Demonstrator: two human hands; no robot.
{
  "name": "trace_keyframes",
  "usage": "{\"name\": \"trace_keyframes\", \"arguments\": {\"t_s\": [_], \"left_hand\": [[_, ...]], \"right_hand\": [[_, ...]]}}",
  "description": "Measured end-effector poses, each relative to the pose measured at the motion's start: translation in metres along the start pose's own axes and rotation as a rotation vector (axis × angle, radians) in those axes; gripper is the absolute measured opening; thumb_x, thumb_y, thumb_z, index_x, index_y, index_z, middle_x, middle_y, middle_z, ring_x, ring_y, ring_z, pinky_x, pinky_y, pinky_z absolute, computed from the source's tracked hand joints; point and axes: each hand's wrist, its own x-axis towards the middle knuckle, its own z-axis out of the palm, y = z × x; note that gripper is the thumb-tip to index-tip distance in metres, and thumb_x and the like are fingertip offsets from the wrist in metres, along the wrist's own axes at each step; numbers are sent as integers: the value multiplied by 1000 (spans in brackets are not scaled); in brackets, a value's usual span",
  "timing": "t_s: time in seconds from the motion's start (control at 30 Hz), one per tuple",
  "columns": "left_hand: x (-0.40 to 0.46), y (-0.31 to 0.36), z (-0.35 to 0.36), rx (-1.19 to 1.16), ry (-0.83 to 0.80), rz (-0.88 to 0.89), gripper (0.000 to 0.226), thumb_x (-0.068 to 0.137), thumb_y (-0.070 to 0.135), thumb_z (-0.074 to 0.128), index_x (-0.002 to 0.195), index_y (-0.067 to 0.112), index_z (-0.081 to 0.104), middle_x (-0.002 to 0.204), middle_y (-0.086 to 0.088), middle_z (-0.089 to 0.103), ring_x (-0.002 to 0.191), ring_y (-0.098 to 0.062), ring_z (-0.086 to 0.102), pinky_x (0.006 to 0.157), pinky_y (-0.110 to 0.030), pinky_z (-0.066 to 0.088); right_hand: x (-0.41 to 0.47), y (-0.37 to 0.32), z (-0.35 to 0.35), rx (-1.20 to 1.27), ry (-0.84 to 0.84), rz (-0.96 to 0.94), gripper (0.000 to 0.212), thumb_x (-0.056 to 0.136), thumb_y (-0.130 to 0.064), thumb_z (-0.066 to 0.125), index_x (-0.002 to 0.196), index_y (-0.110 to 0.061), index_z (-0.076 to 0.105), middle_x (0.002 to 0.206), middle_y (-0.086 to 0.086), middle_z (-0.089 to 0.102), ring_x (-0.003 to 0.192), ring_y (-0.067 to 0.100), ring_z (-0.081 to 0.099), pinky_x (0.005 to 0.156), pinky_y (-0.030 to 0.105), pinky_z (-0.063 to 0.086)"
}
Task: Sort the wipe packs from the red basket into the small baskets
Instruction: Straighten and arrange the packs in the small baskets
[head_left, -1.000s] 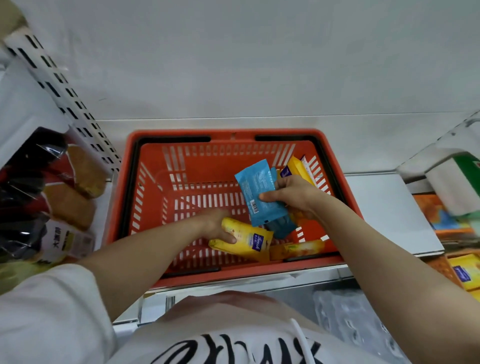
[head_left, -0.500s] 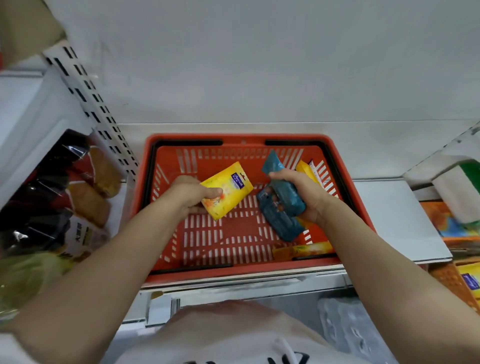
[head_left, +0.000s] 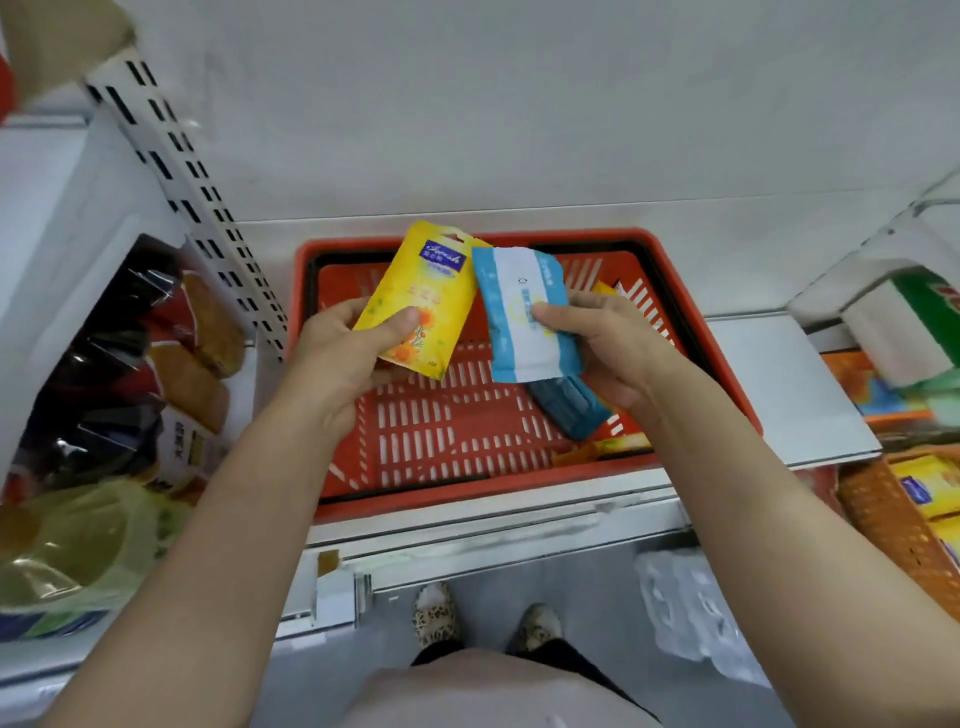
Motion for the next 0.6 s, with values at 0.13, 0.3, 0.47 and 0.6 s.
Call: {"name": "trace_keyframes", "arguments": {"t_s": [0.13,0.3,0.47,0.6], "left_hand": [[-28,1,15,-8,-58,49,41,81,21,77,120,15,62,96,3,74,74,-8,73,62,-27,57],[-79,0,57,-40,-146,123,42,78,19,79,115,18,61,100,0,73,76,-10,73,65,-32,59],[-150,-30,128,-16,-256,158,46,76,17,80,117,15,58,98,0,72,74,-12,73,59,-30,58],[-215,-78,196,20,-389,112,39,82,11,75,115,19,57,103,-4,71,81,-19,72,68,-38,60]], "right_hand": [[-34,3,-8,5,55,-107,13,88,-5,68,101,-4,69,97,13,76,82,22,74,67,31,60],[-105,5,-41,-4,190,-233,25,85,-3,72,109,-5,65,99,10,75,89,27,73,88,49,56],[-198,27,-112,28,374,-319,32,86,-5,71,117,0,63,104,16,74,85,25,73,74,35,61],[-284,63,-180,71,508,-356,29,88,-14,72,116,-6,69,107,16,74,93,29,72,75,38,60]]}}
